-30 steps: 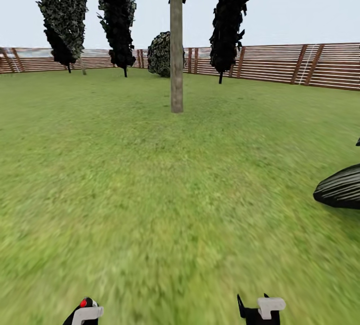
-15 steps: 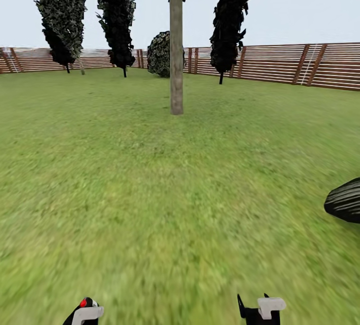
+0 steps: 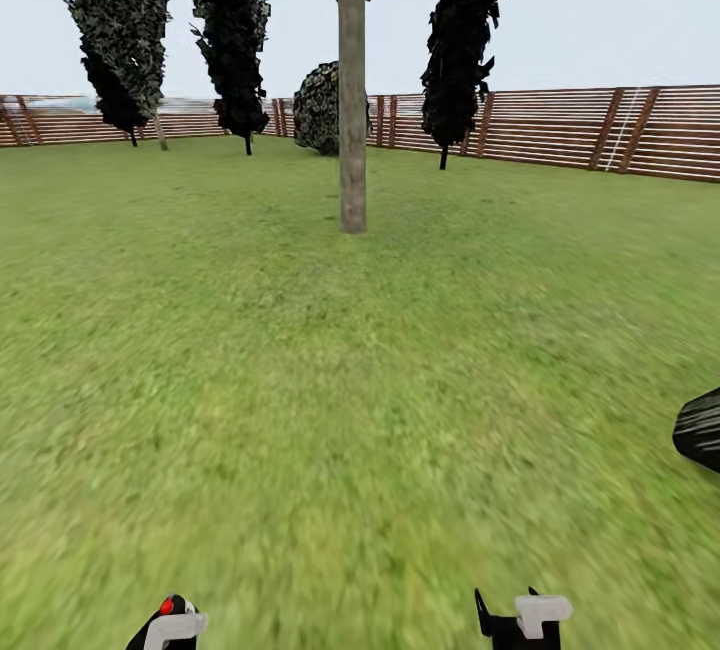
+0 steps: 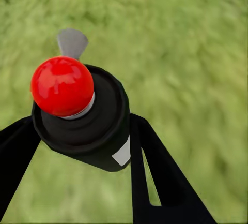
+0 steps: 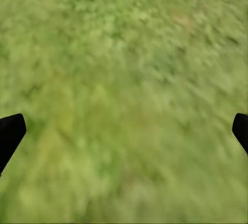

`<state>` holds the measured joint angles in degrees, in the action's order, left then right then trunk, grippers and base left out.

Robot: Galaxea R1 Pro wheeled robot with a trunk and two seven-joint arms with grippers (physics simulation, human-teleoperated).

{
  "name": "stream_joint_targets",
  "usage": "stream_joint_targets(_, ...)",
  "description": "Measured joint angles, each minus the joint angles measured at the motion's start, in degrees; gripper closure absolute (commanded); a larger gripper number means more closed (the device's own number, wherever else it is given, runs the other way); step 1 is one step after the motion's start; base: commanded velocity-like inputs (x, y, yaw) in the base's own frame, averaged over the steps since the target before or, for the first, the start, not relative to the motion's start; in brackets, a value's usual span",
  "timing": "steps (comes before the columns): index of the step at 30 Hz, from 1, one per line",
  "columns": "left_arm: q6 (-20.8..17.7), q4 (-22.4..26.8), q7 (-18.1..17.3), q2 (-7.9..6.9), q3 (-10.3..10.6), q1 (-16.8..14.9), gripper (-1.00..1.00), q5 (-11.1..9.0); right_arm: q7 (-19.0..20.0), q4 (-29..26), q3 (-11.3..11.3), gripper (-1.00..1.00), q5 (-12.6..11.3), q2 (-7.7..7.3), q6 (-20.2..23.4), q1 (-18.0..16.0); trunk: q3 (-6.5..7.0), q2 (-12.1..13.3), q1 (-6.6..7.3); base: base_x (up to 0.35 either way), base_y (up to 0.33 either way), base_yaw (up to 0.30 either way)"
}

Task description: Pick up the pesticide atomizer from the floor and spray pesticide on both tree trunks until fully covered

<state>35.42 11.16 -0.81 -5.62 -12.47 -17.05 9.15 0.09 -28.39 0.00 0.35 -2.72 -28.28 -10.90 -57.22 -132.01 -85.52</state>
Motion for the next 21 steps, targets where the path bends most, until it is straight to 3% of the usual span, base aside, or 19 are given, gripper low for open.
stream_joint_targets(21, 0.0, 0.0, 0.0, -0.01, 0.0, 0.0, 1.0, 0.0, 0.0, 0.0, 0.0, -1.0, 0.0, 0.0, 0.0, 0.0, 0.0, 0.0, 0.0, 0.337, 0.0, 0.0)
